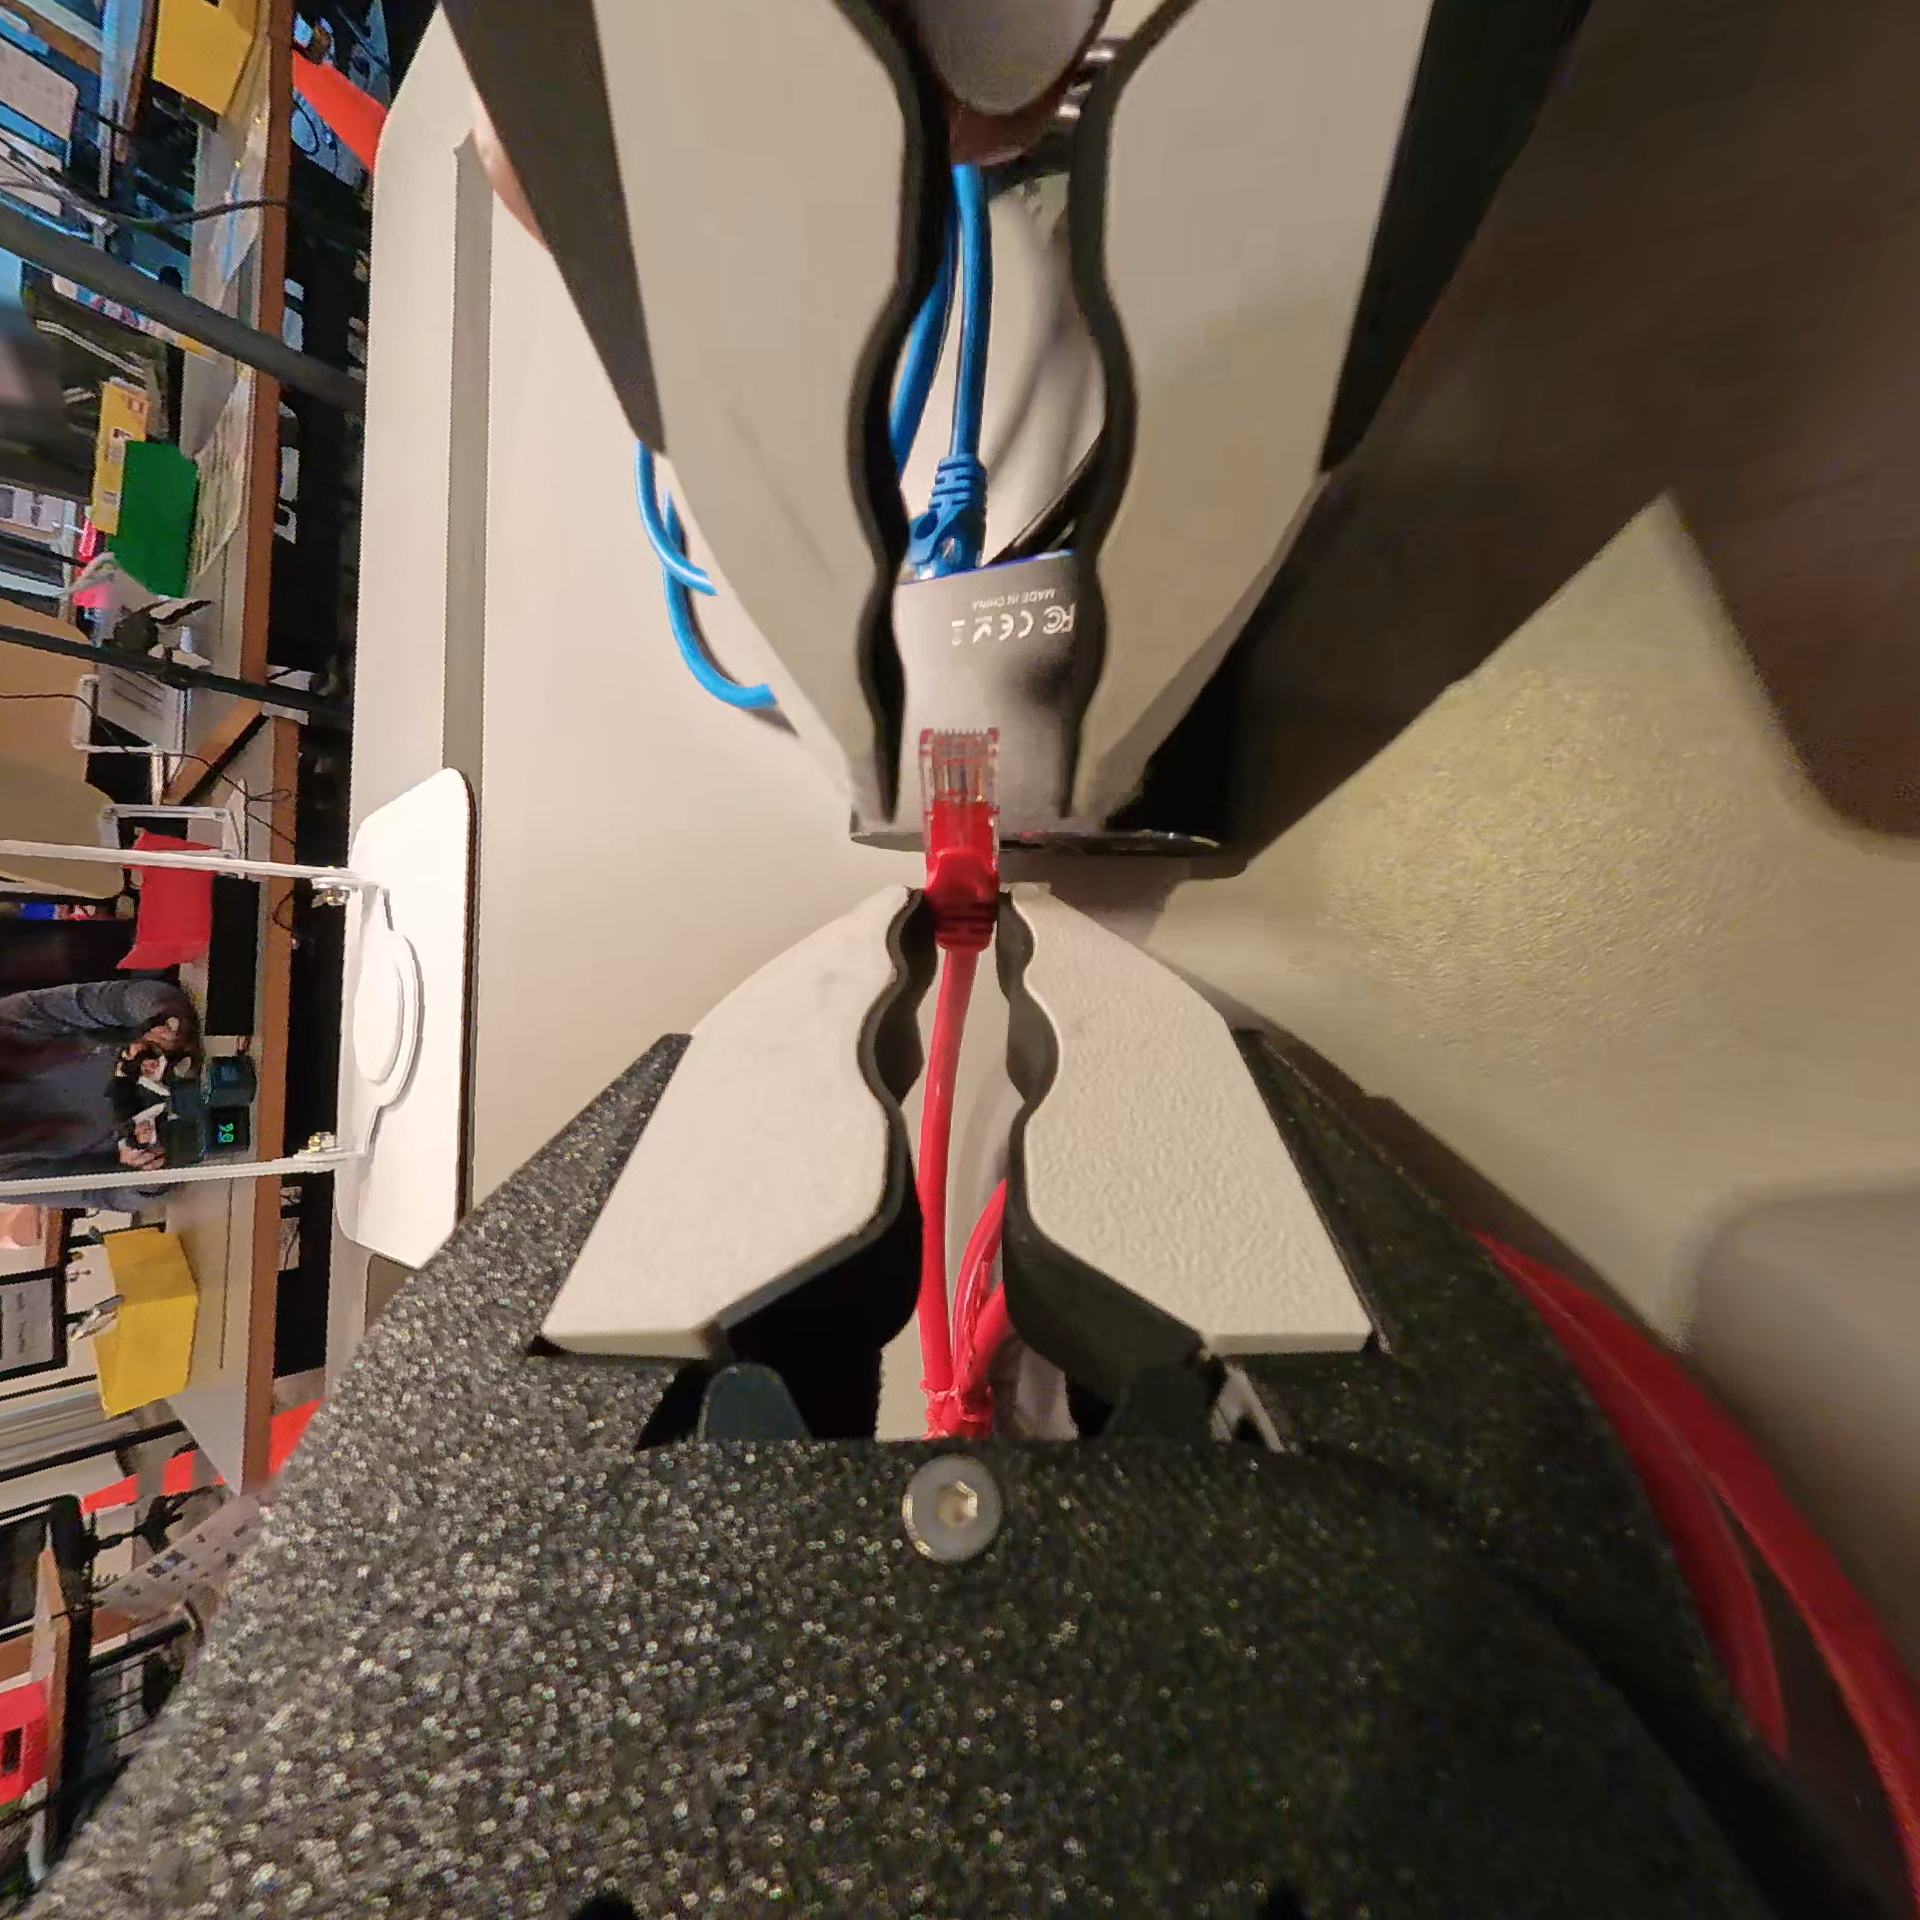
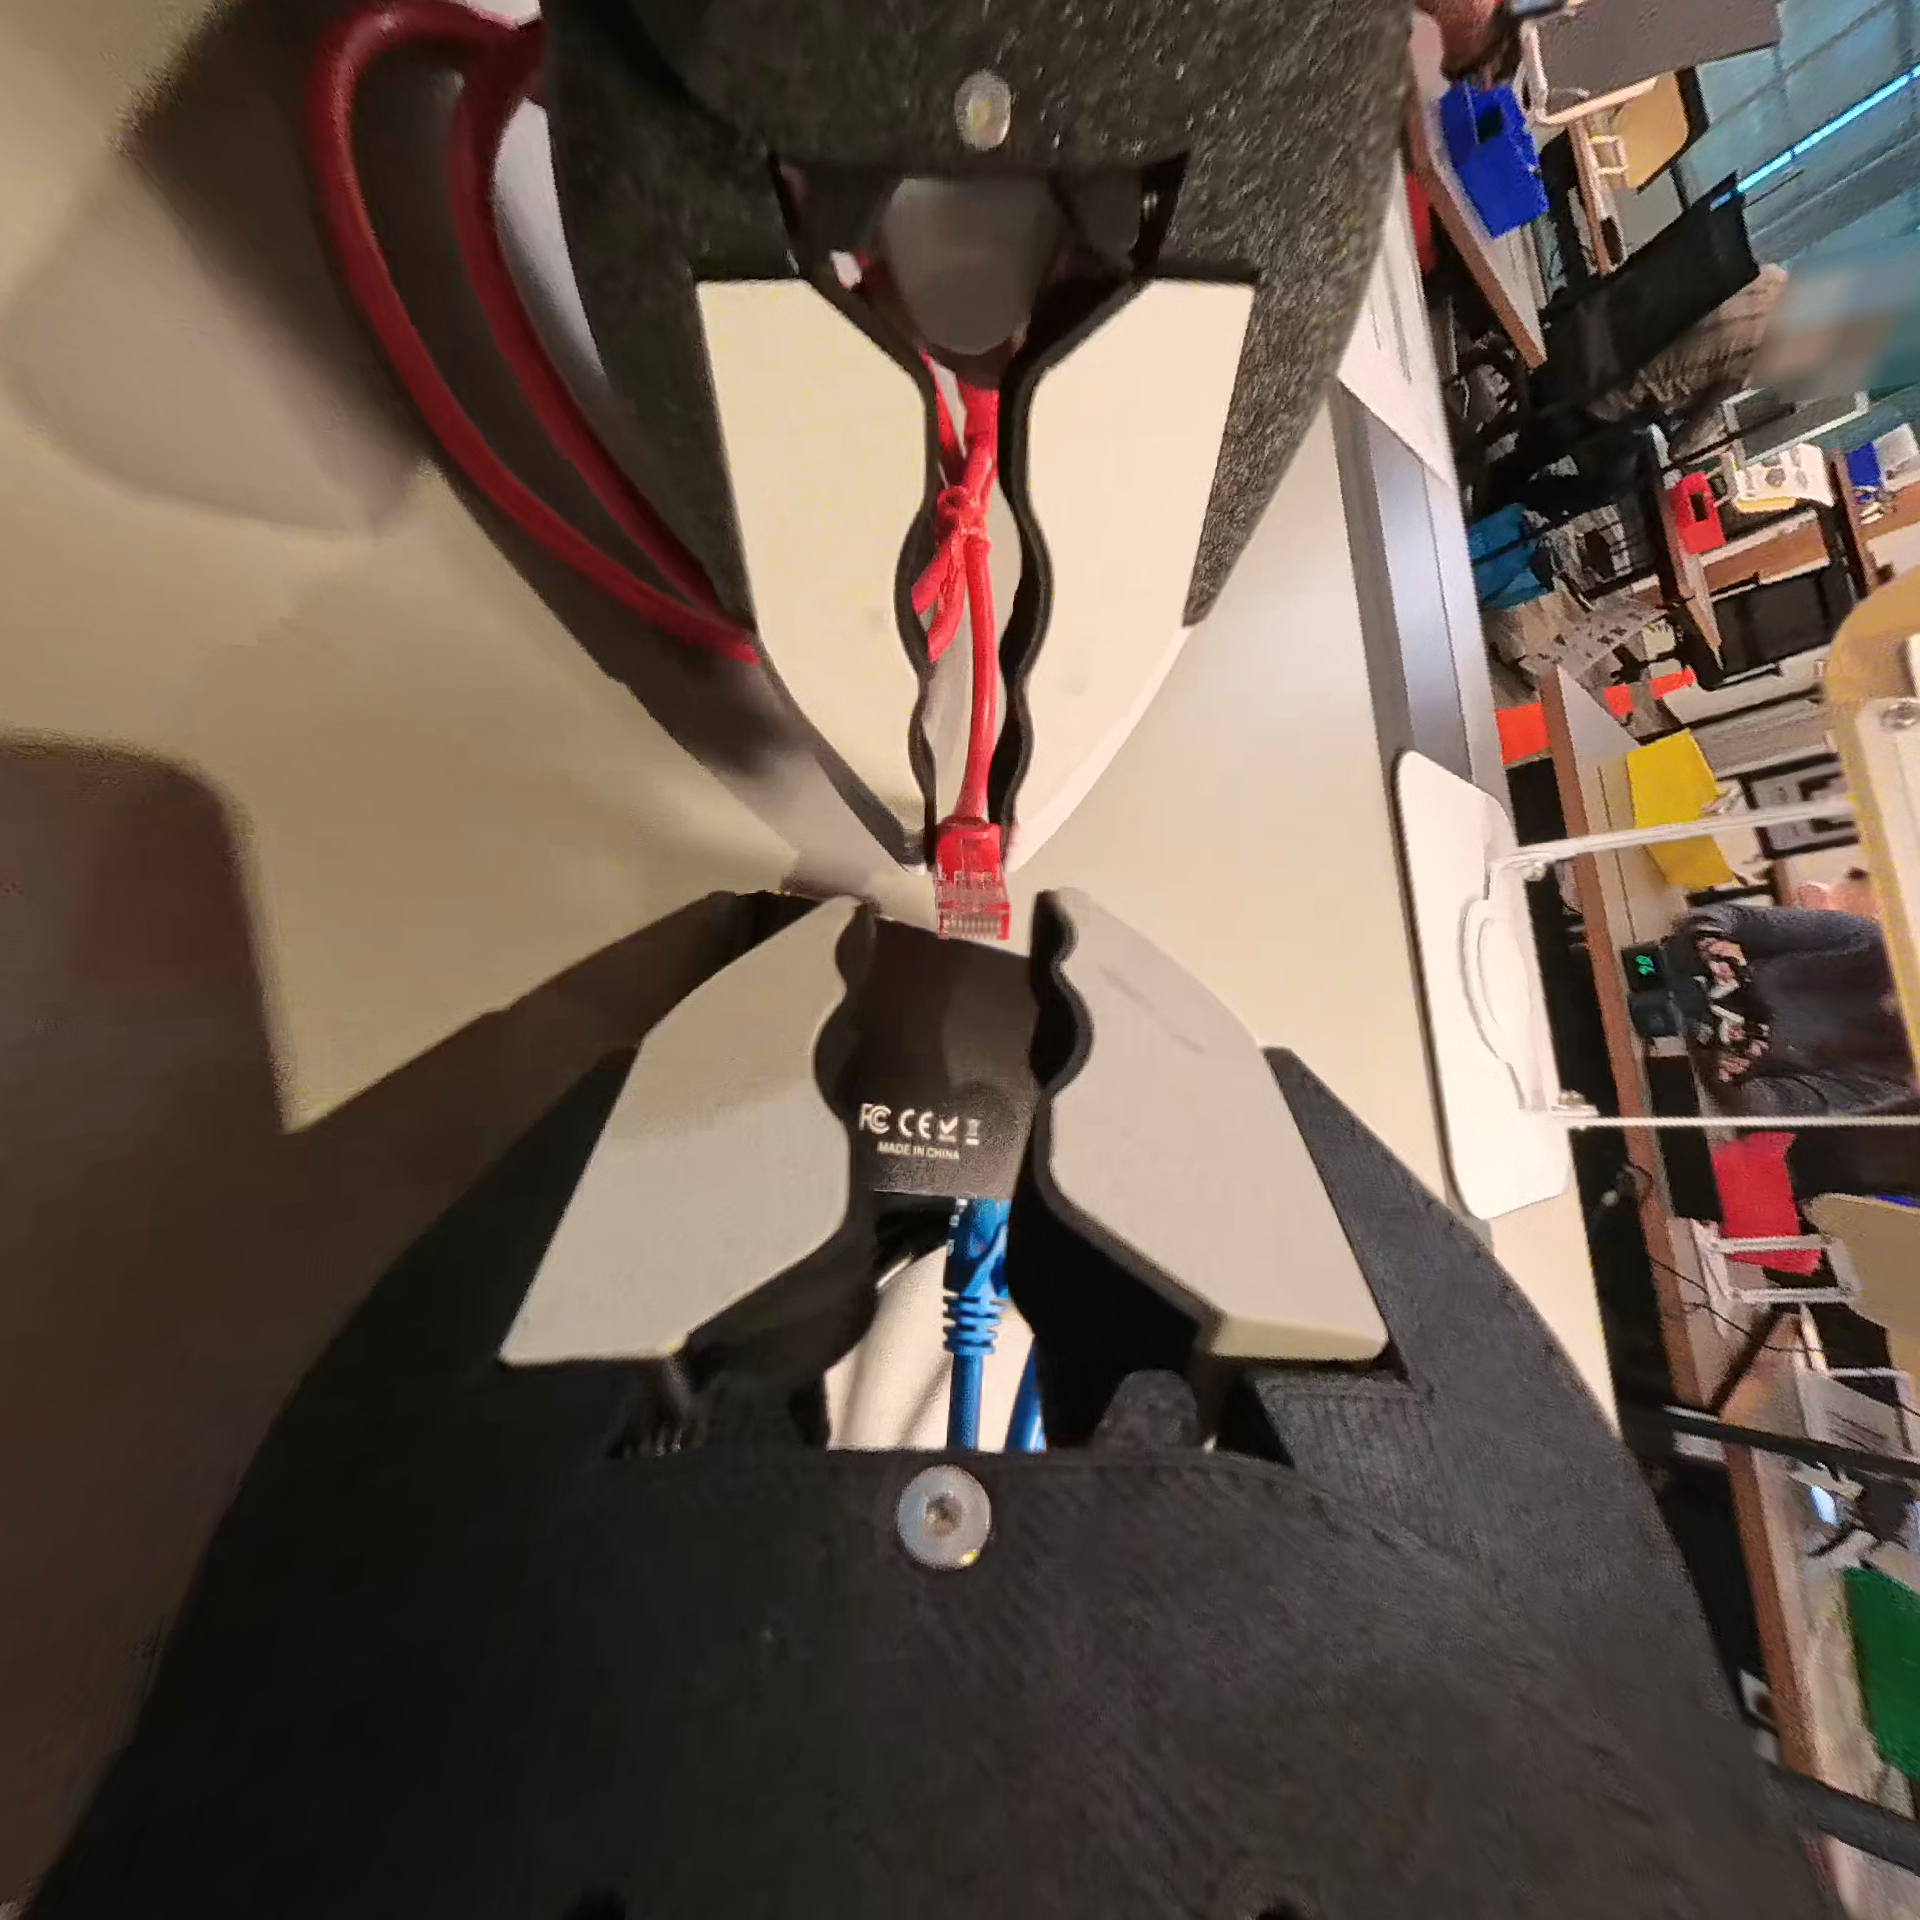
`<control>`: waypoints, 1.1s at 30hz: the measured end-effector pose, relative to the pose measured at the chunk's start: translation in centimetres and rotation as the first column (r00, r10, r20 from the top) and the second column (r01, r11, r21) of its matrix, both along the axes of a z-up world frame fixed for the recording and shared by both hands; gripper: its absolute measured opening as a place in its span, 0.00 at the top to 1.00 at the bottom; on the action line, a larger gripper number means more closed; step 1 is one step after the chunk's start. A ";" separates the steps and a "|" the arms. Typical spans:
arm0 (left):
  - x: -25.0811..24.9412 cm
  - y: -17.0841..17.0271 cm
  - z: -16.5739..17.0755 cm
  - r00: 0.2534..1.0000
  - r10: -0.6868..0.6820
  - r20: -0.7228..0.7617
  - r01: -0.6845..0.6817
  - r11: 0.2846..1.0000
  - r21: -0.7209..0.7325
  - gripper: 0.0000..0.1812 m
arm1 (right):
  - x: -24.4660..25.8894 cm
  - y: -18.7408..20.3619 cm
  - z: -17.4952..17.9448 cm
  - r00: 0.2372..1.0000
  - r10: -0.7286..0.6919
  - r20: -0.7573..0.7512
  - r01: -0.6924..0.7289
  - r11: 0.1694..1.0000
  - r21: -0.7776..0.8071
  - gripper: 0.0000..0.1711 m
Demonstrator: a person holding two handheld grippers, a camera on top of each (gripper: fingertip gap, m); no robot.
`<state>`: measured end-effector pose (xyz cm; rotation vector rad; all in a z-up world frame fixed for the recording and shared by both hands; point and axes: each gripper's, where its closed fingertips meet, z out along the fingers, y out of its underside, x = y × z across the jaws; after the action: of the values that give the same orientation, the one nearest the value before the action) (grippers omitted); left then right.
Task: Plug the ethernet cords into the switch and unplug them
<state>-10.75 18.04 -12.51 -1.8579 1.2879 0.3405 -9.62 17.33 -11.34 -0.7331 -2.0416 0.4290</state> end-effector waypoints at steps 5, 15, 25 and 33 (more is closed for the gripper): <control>0.1 -0.2 0.1 0.999 -0.032 0.000 0.032 0.999 0.013 0.93 | -0.2 0.0 0.1 1.000 0.002 -0.025 -0.001 1.000 0.011 0.93; 1.1 -1.1 1.1 0.982 -0.135 0.135 0.133 0.991 0.025 0.84 | -0.1 -0.4 1.1 0.991 0.068 -0.111 -0.086 0.982 -0.167 0.93; 1.5 -1.4 2.5 0.930 -0.167 0.327 0.166 0.986 0.030 0.88 | 0.3 -1.4 2.4 0.975 0.131 -0.177 -0.175 0.950 -0.257 0.93; 1.7 -1.5 2.6 0.932 -0.182 0.312 0.177 0.983 0.044 0.93 | 0.3 -1.7 2.8 0.967 0.147 -0.208 -0.199 0.946 -0.257 0.93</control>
<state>-9.02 16.51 -9.88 -1.6839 1.2153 -0.0456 -9.31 15.60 -8.58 -0.6506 -1.8949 0.8668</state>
